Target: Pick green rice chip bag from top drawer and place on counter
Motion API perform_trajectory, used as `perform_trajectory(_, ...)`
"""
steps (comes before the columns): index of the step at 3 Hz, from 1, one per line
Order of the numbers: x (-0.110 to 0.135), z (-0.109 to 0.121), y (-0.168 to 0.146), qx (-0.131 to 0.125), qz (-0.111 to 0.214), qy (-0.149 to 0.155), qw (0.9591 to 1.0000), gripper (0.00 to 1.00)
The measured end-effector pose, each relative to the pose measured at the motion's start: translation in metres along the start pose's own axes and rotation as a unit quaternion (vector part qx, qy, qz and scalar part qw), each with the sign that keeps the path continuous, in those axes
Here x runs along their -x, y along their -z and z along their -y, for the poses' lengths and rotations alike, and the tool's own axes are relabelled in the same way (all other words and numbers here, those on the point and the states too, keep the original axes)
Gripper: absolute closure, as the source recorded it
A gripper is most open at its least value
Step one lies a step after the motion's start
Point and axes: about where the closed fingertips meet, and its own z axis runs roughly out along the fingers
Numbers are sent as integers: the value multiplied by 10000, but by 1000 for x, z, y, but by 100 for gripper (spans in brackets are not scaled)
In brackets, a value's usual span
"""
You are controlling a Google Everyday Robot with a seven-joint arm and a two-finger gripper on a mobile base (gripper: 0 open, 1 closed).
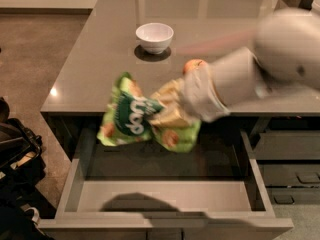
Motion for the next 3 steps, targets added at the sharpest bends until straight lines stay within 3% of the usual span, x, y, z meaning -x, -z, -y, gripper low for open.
perform_trajectory(1, 48, 32, -21, 664, -45, 672, 9955, 100)
perform_trajectory(2, 83, 64, -65, 1311, 273, 1106, 9848, 100)
perform_trajectory(3, 127, 76, -82, 1422, 579, 1445, 9775, 100)
